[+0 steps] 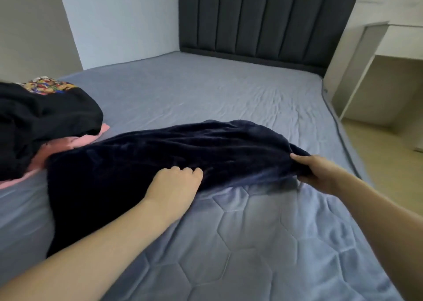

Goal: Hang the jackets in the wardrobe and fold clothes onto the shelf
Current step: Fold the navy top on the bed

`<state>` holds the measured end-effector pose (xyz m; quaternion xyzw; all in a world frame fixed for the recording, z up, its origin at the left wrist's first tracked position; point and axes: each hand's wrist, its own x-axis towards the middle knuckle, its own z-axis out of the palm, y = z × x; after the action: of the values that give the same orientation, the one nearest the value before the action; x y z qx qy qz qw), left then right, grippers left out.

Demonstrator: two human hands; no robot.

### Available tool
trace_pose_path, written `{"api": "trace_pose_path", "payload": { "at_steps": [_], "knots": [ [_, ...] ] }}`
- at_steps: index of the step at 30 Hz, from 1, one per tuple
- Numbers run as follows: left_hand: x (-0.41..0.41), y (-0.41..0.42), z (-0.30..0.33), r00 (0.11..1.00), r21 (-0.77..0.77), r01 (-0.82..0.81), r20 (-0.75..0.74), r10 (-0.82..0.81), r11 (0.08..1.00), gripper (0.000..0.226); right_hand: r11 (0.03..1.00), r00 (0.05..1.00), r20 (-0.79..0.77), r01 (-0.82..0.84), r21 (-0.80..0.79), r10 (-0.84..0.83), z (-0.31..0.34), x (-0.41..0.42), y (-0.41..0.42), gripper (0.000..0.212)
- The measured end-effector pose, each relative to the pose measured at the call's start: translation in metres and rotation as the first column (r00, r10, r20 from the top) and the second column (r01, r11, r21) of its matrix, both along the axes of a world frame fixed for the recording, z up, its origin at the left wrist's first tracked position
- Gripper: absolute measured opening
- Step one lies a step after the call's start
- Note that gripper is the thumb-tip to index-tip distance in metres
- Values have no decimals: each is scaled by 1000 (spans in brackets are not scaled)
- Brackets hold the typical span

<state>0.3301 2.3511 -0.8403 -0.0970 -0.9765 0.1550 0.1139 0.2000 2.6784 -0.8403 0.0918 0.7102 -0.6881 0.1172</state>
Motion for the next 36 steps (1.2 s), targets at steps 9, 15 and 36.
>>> {"api": "trace_pose_path", "payload": {
  "at_steps": [9,15,36],
  "knots": [
    [40,65,-53,959,-30,-193,206,195,981,61,673,949,-192,312,671,-249,-8,11,-18,39],
    [54,31,-44,974,92,-173,162,156,981,87,412,769,-387,177,894,510,-30,62,-141,60],
    [156,-223,-47,989,558,-146,87,118,817,69,97,379,-135,117,988,915,-44,210,-269,100]
  ]
}}
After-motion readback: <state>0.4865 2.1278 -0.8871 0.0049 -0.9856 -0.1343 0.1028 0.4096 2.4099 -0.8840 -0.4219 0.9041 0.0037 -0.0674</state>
